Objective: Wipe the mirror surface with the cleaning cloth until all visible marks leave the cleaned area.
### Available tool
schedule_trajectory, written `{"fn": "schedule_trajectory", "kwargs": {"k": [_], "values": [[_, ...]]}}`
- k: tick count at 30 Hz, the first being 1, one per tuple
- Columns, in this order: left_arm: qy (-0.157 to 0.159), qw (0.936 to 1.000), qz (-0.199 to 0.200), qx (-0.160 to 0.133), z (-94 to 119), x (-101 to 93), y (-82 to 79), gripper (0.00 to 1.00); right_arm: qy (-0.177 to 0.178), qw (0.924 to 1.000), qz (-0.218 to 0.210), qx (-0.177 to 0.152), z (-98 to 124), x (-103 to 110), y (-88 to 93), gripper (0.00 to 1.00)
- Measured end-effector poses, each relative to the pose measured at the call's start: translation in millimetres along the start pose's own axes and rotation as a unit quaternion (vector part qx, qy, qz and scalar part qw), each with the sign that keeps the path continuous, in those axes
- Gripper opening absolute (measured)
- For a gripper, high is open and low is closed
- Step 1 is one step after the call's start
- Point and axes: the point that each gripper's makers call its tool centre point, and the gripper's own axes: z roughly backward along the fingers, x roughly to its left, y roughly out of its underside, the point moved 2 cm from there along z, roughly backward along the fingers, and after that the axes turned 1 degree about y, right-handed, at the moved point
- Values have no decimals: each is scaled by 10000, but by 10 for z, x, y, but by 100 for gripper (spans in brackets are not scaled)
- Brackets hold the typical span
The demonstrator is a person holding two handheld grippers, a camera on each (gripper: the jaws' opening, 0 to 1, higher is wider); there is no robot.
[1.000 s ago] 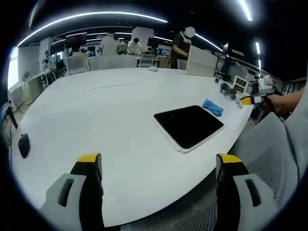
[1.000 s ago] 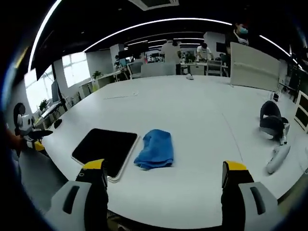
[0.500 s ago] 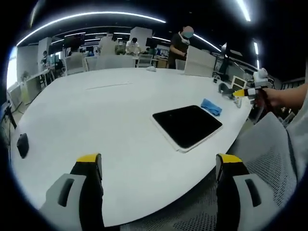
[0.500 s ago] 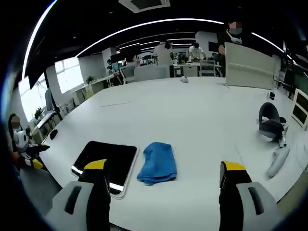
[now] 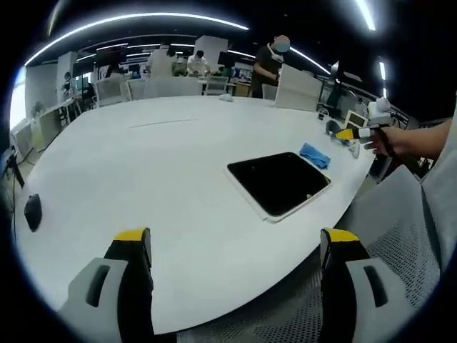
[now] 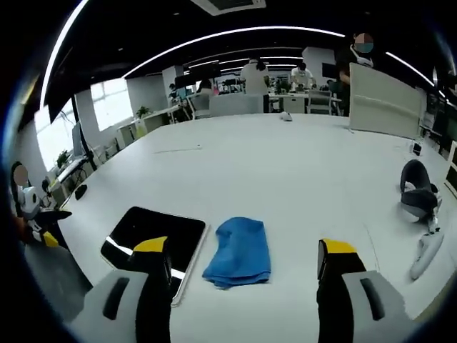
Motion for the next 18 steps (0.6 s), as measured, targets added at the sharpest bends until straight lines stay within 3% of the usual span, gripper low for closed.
{"fn": "schedule_trajectory", "kwargs": {"k": [6,9,11,13,16,18], "values": [[-76,9999,45,53,-5,6,5,97,-93,9998,180,57,-149,-19,68,72],[-111,9999,-61,34,0,3,-3,96,-178,9997,178,-2,-251,-49,92,71],[-164,9998,-19,107,-10,3,12,99,-210,9995,74,213,-297,-61,166,66],[-232,9995,-72,188,-13,23,37,98,-245,9995,183,68,-338,-64,126,64],[-180,9997,-74,147,-3,11,25,99,-337,9990,223,178,-425,-79,185,56],[-343,9993,-97,124,7,54,17,99,-354,9989,210,203,-453,-81,197,53]]}}
